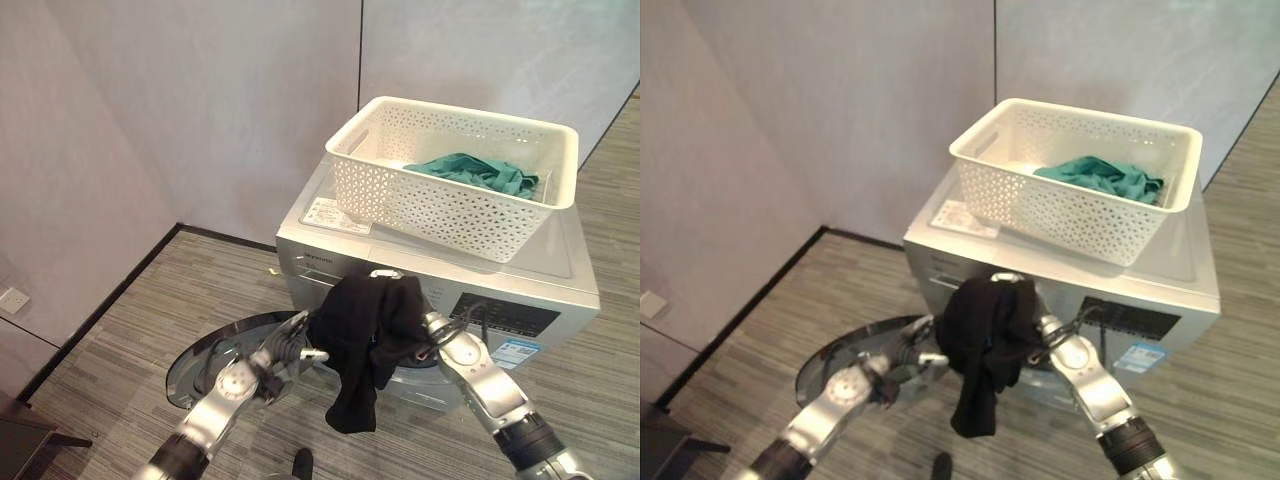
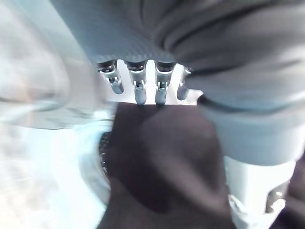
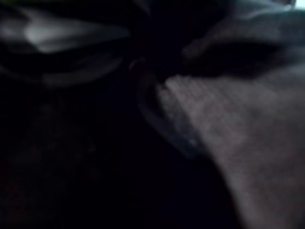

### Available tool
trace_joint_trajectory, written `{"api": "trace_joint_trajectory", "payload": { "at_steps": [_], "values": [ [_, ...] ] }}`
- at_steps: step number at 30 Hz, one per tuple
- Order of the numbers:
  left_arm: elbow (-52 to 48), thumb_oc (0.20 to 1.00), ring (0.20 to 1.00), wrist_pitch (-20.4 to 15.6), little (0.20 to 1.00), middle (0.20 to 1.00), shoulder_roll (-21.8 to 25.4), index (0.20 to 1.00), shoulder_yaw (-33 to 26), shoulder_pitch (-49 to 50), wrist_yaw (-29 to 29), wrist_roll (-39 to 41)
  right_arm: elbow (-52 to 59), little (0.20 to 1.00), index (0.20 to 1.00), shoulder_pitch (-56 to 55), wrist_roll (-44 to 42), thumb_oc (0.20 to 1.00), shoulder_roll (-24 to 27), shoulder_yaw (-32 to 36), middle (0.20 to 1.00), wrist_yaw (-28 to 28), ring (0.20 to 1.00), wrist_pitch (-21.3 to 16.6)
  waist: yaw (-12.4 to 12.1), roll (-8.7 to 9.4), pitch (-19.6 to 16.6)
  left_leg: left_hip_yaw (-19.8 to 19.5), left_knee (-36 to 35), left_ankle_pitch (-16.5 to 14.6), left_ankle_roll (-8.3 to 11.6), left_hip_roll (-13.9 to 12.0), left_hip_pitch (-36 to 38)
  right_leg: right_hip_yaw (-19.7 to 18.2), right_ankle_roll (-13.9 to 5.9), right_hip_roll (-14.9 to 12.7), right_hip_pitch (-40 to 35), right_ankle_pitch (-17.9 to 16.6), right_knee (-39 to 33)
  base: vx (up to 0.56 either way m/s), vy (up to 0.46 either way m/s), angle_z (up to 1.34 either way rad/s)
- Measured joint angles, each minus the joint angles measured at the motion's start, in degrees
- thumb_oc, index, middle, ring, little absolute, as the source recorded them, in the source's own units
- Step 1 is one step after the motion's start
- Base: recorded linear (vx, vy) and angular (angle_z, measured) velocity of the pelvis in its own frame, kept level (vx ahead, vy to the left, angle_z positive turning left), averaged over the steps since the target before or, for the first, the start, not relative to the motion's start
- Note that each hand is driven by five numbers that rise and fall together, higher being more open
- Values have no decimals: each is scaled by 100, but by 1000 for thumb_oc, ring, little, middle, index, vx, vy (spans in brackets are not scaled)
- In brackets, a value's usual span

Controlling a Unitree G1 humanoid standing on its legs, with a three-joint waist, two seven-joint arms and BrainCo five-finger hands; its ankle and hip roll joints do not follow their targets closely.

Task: Grab the laundry basket,head to the washer,open it,put in the laundry and shut it.

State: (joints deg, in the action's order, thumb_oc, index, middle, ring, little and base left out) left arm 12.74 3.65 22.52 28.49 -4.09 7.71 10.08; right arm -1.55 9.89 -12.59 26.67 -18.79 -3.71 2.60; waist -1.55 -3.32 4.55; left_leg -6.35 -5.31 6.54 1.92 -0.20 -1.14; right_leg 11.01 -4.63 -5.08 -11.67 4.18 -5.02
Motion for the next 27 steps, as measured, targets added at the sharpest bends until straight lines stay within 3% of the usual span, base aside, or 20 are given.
{"api": "trace_joint_trajectory", "payload": {
  "at_steps": [5,18,27],
  "values": [
    [-200,1000,1000,2,1000,1000,-617,1000,488,-490,18,-213,-70,200,200,33,-3,200,-42,-38,200,13,200,4,-74,39,16,-54,-1,38,28,60,-42,47,-10,-11,2,-4,1,4,-6,5],
    [-463,1000,1000,10,1000,1000,-186,1000,363,-744,-15,-111,-71,200,200,208,-138,200,-222,-106,200,121,200,4,-84,93,53,-47,-2,39,37,63,-99,44,-14,-22,66,0,-1,12,2,0],
    [-423,1000,1000,24,1000,1000,-218,1000,318,-828,-98,-112,-113,200,200,306,-474,200,-558,-307,200,259,200,5,-82,92,53,27,1,28,15,72,-80,-16,-24,-50,76,-4,1,8,-1,-2]
  ]
}}
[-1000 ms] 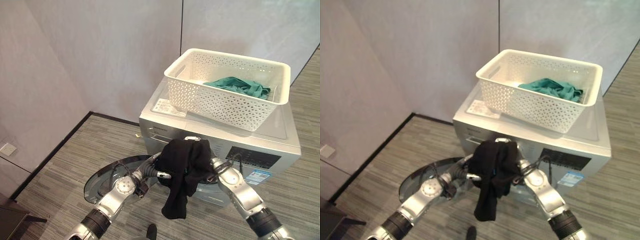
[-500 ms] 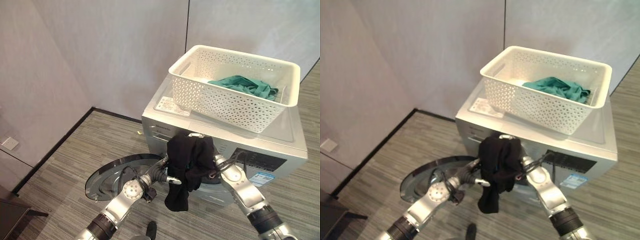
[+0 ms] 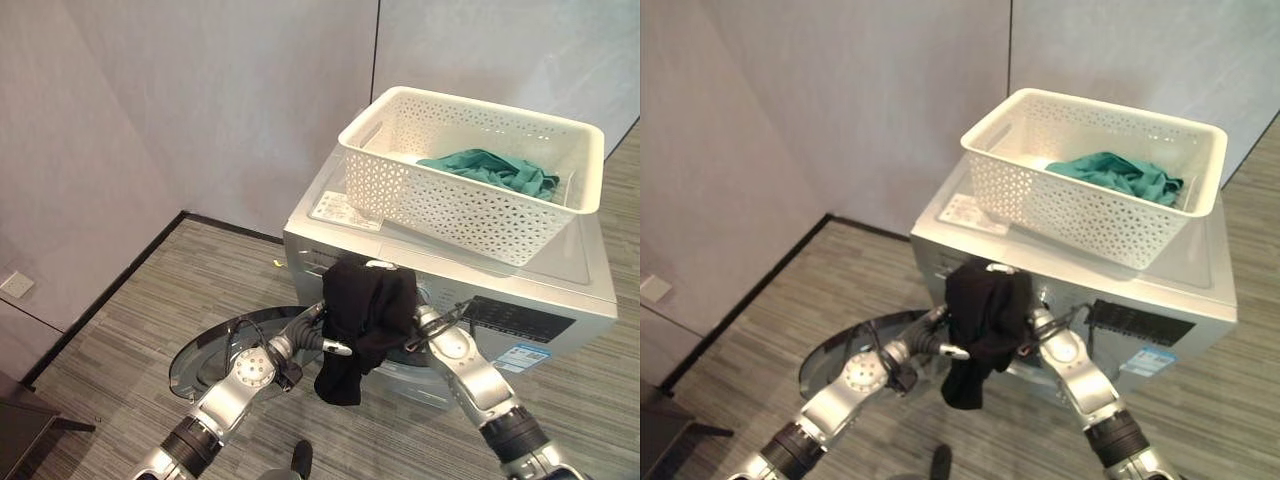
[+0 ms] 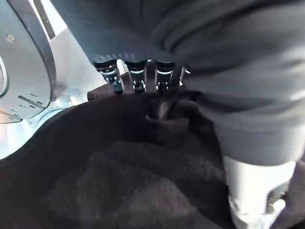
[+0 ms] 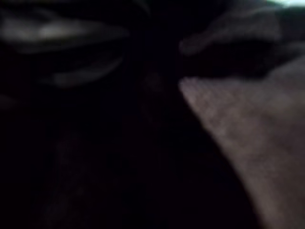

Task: Grab the laundry basket,head to the washer,open it,put in the laundry and shut it.

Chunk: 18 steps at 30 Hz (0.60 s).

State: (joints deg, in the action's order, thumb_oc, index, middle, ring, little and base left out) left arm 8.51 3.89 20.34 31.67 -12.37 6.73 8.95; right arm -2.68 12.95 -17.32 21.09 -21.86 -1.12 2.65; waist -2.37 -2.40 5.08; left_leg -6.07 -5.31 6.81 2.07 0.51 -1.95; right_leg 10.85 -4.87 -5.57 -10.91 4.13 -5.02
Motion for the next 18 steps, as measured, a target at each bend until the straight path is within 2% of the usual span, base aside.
{"api": "trace_joint_trajectory", "payload": {
  "at_steps": [9,18],
  "values": [
    [51,1000,1000,2,1000,1000,-64,1000,9,-119,-210,8,-34,200,200,86,-295,200,-159,-197,200,93,200,2,11,-1,0,49,0,-4,-5,2,17,-56,-10,-14,8,-6,0,11,-1,-3],
    [561,1000,1000,-25,1000,1000,-451,1000,103,-170,-599,225,-35,200,200,91,-663,200,-217,-488,200,233,200,5,24,0,1,50,0,-4,-5,0,7,-56,-11,-12,21,-7,-1,0,0,0]
  ]
}}
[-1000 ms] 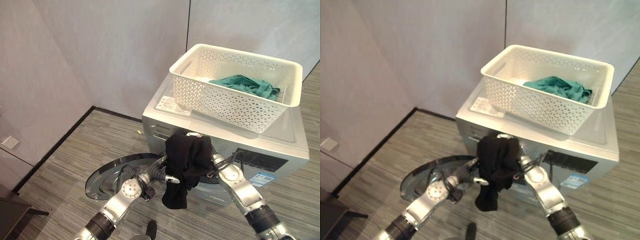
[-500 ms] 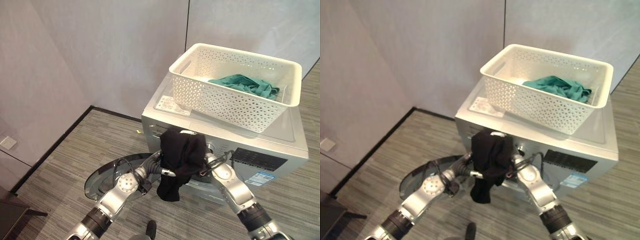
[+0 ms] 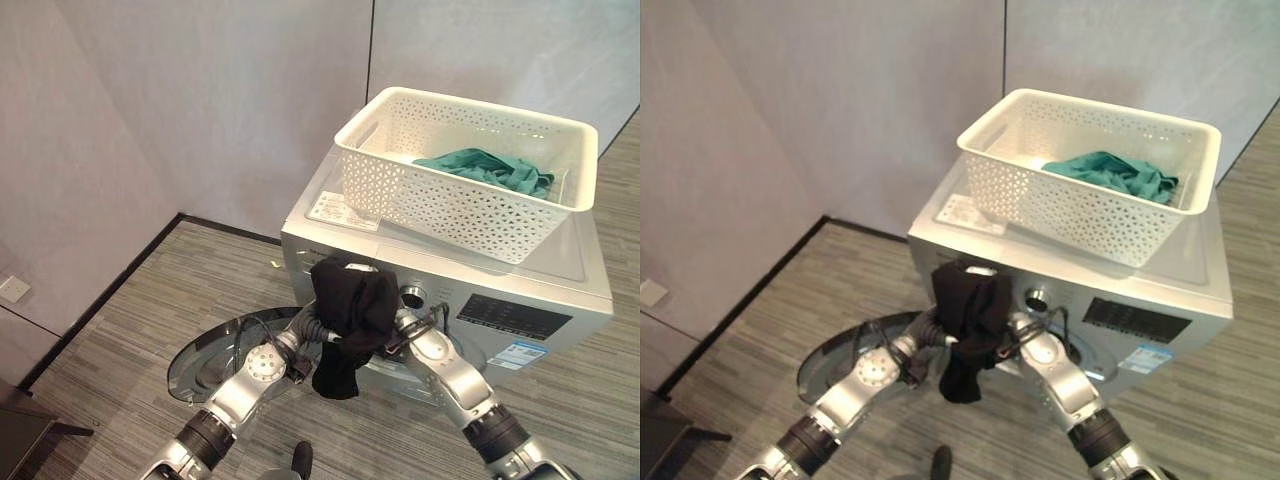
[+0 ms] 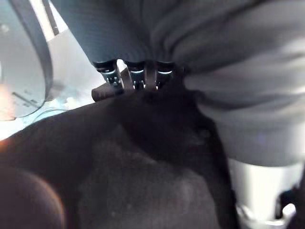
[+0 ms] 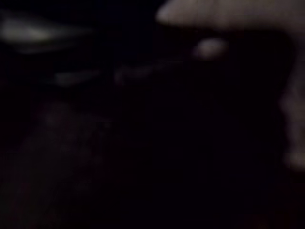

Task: Grab the laundry basket,head to the washer,open it,put in the laundry and shut it.

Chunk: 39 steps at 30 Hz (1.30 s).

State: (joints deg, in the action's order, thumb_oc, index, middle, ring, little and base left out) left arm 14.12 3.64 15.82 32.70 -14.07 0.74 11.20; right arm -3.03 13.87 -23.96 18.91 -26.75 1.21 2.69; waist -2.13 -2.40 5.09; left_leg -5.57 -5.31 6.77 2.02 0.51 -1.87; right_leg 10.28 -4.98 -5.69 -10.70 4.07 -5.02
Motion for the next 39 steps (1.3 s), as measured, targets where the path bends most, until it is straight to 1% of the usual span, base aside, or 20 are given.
{"api": "trace_joint_trajectory", "payload": {
  "at_steps": [5,9,12,13,19,20,21,22,23,24,32,33,34,35,36,39],
  "values": [
    [282,1000,1000,0,1000,1000,-112,1000,230,-333,-150,10,-31,200,200,4,-109,200,-6,2,200,132,200,0,24,6,4,19,0,0,0,2,-28,-18,-6,-5,41,-4,1,0,0,0],
    [452,1000,1000,-3,1000,1000,-166,1000,392,-674,-319,25,-37,200,200,39,-472,200,-49,-37,200,273,200,-4,159,10,31,49,0,0,0,-3,-80,-51,-15,-12,115,-10,0,-20,10,-2],
    [453,1000,1000,-17,1000,1000,-171,1000,415,-788,-447,197,-38,200,200,128,-651,200,-51,-58,200,303,200,-18,170,-41,76,179,1,1,-1,-26,-186,-194,-35,-12,285,-67,0,-20,20,-20],
    [460,1000,1000,-17,1000,1000,-175,1000,422,-815,-467,232,-38,200,200,129,-709,200,-42,-63,200,316,200,-18,225,-57,89,177,2,4,-3,-22,-209,-191,-39,-23,307,-72,1,-8,18,-14],
    [559,1000,1000,-110,1000,1000,-205,1000,420,-821,-622,244,-38,200,200,130,-905,200,-39,-154,200,337,200,-26,273,-70,108,236,2,3,-3,-48,-221,-212,-42,-28,341,-74,1,-2,-3,-1],
    [583,896,896,-114,896,896,-248,896,419,-821,-678,247,-38,200,200,129,-907,200,-35,-154,200,338,200,-30,272,-76,120,245,2,3,-2,-49,-226,-219,-43,-24,348,-74,0,-13,-19,-4],
    [610,598,598,-129,598,598,-273,598,419,-821,-685,253,-43,200,200,128,-911,200,-30,-153,200,341,200,-30,276,-78,126,249,2,3,-2,-49,-226,-222,-44,-23,349,-75,0,-13,-19,-3],
    [618,570,570,-142,570,570,-287,570,421,-820,-692,310,-51,200,200,128,-943,200,-29,-152,200,351,200,-34,278,-78,138,252,2,3,-2,-53,-225,-224,-45,-20,349,-76,0,0,0,0],
    [618,376,376,-176,376,376,-296,376,421,-820,-704,420,-56,200,200,128,-1015,200,-29,-151,200,367,200,-55,288,-79,163,258,2,3,-2,-53,-225,-227,-46,-17,352,-80,0,0,0,0],
    [618,200,200,-210,200,200,-304,200,421,-820,-719,466,-59,200,200,129,-1019,200,-28,-147,200,377,200,-79,290,-77,189,262,2,3,-2,-51,-224,-232,-46,-13,353,-82,0,0,0,0],
    [610,200,200,-233,200,200,-388,200,423,-800,-857,685,-110,200,200,178,-1121,200,-32,-145,200,413,200,-267,283,-39,223,256,2,3,-1,-41,-225,-223,-46,-12,348,-83,0,0,0,0],
    [608,200,200,-235,200,200,-350,200,418,-783,-859,685,-112,398,398,208,-1119,398,-29,-146,398,415,398,-268,281,-34,229,255,2,4,-1,-42,-226,-223,-46,-10,347,-83,0,0,0,0],
    [588,200,200,-260,200,200,-380,200,410,-736,-870,686,-112,567,567,209,-1120,567,-34,-146,567,415,567,-283,283,-27,233,257,2,4,0,-43,-218,-223,-46,-10,342,-83,0,0,0,0],
    [587,200,200,-298,200,200,-378,200,401,-665,-915,694,-113,824,824,205,-1118,824,-32,-156,824,415,824,-280,283,-19,238,257,2,4,-1,-43,-218,-222,-46,-10,342,-83,0,0,0,0],
    [586,200,200,-319,200,200,-366,200,366,-620,-929,700,-115,1000,1000,185,-1111,1000,-32,-156,1000,413,1000,-280,283,-16,240,256,2,4,-1,-45,-219,-222,-46,-9,343,-83,0,0,0,0],
    [572,200,200,-346,200,200,-303,200,183,-404,-943,828,-97,1000,1000,9,-1059,1000,13,-125,1000,357,1000,-280,287,-5,247,256,2,4,-1,-52,-210,-221,-46,-10,334,-83,0,0,0,0]
  ]
}}
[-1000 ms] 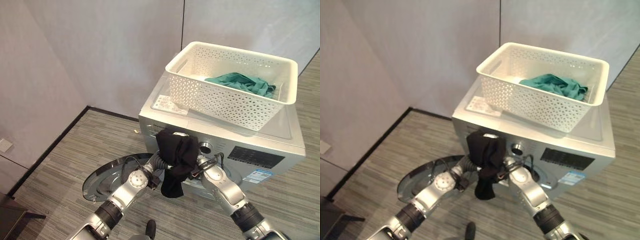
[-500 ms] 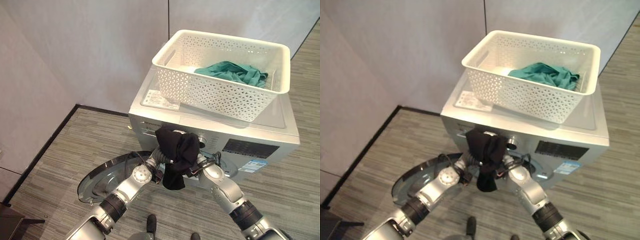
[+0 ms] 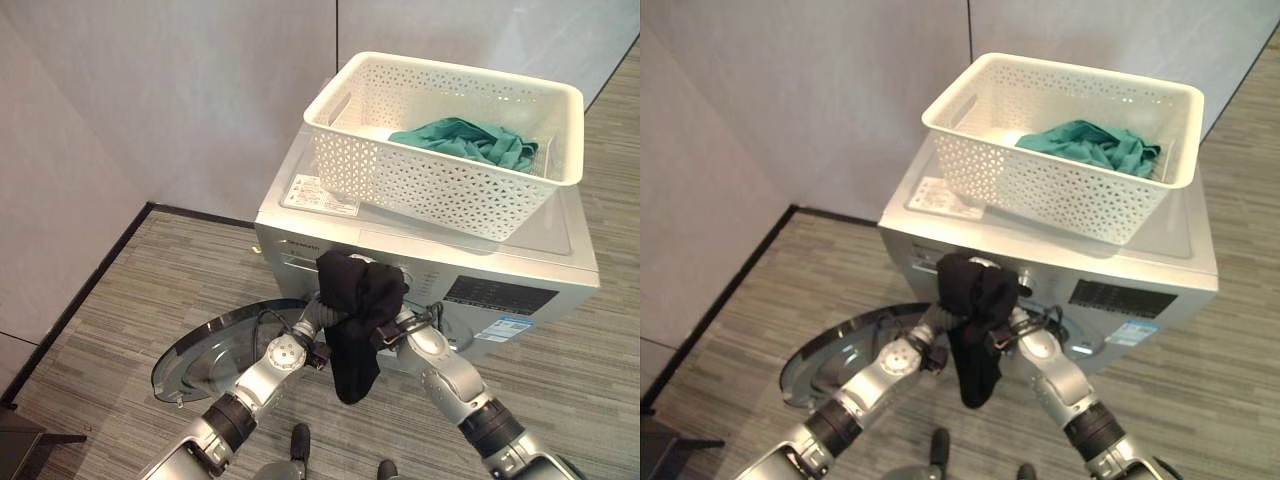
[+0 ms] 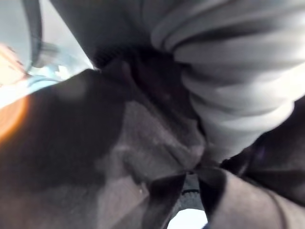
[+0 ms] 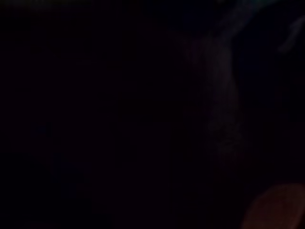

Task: Grab the laundry basket,head to the washer,open it,put in the laundry and shut it.

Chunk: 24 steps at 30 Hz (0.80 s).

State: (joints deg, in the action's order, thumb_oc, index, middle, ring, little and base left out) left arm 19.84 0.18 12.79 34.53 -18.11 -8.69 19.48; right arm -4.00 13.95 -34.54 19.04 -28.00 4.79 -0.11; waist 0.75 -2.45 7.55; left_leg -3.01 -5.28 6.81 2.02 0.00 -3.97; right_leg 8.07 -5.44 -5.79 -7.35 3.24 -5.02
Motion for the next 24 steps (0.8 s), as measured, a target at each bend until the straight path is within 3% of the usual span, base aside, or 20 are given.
{"api": "trace_joint_trajectory", "payload": {
  "at_steps": [7,16,20,24],
  "values": [
    [-85,200,200,-43,200,200,55,200,-528,610,10,78,128,1000,1000,-704,671,1000,159,340,1000,-257,1000,49,-12,107,78,-21,0,0,0,-17,32,17,0,2,-43,1,-2,-3,-14,1],
    [-245,200,200,-66,200,200,392,200,-1192,1440,267,76,152,1000,1000,-2207,1132,1000,449,1451,1000,-623,1000,50,21,113,90,15,-2,-4,3,-29,82,-9,-2,2,-74,2,-3,-6,-16,-1],
    [-648,200,200,-83,200,200,582,200,-1450,2114,457,75,261,1000,1000,-3205,2096,1000,604,2290,1000,-621,1000,2,83,123,113,45,-3,-6,2,-42,80,-52,-3,3,-51,1,-24,-58,-25,-3],
    [-773,200,200,-118,200,200,814,200,-1635,2675,566,77,183,1000,1000,-3884,2878,1000,851,2508,1000,-632,1000,-10,228,128,144,173,-4,-37,-2,-72,75,-183,-6,6,7,-6,-48,-39,-6,-17]
  ]
}}
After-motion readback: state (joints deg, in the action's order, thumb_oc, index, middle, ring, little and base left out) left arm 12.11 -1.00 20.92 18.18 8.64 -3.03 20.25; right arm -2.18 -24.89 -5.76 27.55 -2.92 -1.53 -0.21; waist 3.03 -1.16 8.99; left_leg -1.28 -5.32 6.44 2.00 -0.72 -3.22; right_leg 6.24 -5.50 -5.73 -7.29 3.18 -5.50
